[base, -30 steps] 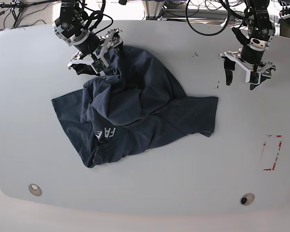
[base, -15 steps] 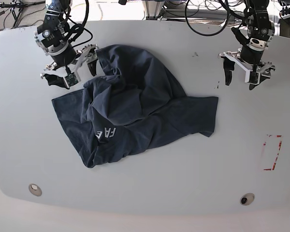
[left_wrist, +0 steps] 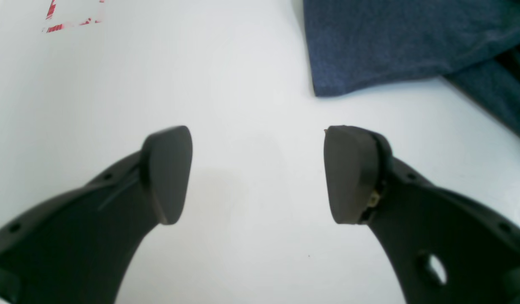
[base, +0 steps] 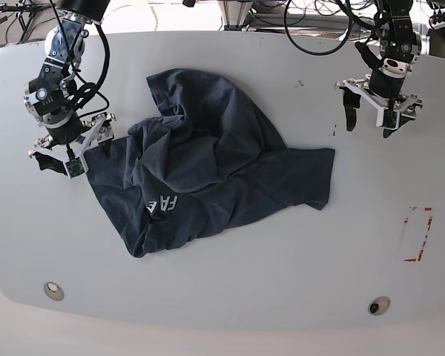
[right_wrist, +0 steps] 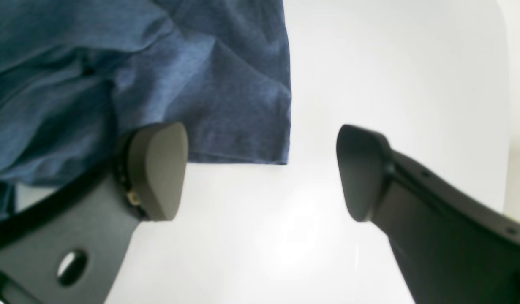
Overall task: Fold the T-shirt properly
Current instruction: 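Move the right gripper with the held fabric sideways along the shirt edge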
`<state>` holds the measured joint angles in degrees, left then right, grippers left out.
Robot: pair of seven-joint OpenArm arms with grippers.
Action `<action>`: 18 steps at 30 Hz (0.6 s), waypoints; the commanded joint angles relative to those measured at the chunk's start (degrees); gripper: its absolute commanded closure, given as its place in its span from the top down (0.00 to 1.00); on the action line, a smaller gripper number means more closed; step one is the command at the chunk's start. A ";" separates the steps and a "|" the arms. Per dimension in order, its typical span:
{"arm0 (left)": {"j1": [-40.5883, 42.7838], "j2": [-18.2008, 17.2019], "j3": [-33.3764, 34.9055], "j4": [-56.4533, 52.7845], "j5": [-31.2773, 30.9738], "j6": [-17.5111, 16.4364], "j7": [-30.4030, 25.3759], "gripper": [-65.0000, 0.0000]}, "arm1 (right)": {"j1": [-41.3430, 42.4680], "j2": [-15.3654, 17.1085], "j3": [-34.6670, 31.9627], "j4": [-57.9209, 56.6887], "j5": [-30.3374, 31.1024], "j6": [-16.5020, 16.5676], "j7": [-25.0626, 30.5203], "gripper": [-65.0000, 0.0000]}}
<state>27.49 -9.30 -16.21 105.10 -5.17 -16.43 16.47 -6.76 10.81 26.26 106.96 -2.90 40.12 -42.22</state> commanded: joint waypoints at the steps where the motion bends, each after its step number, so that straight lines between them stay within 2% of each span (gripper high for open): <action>1: -0.01 -0.50 0.78 1.05 -0.50 0.12 -1.48 0.71 | 3.03 1.72 0.24 -2.30 0.30 -0.12 1.03 0.80; 8: -0.01 -0.50 1.04 1.05 -0.50 0.12 -1.48 0.71 | 9.71 2.25 3.85 -12.85 0.83 -0.12 1.65 0.80; 18: -0.01 -0.50 1.04 1.05 -0.50 0.12 -1.48 0.71 | 14.90 2.25 7.45 -26.21 0.83 -0.12 6.30 0.80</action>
<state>27.59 -9.23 -14.92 105.10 -5.19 -16.53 16.49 6.59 12.25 33.56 81.56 -2.76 39.94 -37.89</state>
